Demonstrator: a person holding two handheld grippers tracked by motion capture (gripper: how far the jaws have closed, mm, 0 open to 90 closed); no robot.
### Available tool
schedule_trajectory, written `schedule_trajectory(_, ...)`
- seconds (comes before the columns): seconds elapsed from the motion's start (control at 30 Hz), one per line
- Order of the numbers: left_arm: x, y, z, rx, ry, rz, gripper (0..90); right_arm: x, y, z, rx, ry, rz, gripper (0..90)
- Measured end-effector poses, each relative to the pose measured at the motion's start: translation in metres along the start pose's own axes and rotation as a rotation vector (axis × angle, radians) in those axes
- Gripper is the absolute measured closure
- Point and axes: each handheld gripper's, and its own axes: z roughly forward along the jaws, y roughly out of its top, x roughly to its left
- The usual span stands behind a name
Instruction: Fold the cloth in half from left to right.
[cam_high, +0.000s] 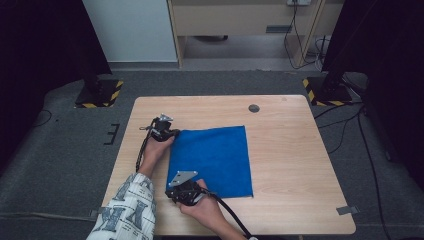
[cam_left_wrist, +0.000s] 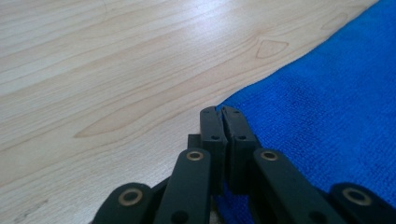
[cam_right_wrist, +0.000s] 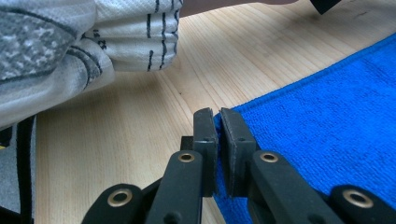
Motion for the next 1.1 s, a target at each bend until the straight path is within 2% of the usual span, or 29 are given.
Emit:
schedule_trajectory(0.07, 0.0, 0.001, -0.003, -0.014, 0.0, -0.015, 88.1, -0.001, -0.001, -0.002, -0.01, -0.004, 0.003, 86.1)
schedule_trajectory(0.27, -0.008, 0.011, -0.013, -0.055, 0.007, 0.001, 88.3, -0.001, -0.002, -0.006, -0.025, -0.009, 0.007, 86.5)
schedule_trajectory(0.43, -0.011, 0.014, -0.02, -0.058, 0.005, 0.002, 88.7, 0.001, -0.001, -0.012, -0.032, -0.019, 0.0, 86.9)
schedule_trajectory(0.67, -0.018, 0.021, -0.033, -0.088, -0.003, 0.008, 88.9, 0.003, 0.004, -0.019, -0.048, -0.037, 0.007, 87.1)
schedule_trajectory(0.8, -0.019, 0.025, -0.035, -0.066, -0.003, 0.002, 88.9, 0.004, 0.007, -0.019, -0.066, -0.045, 0.007, 87.5)
schedule_trajectory(1.1, -0.017, 0.035, -0.038, -0.077, -0.009, 0.009, 89.0, 0.004, 0.01, -0.024, -0.085, -0.055, 0.013, 87.9)
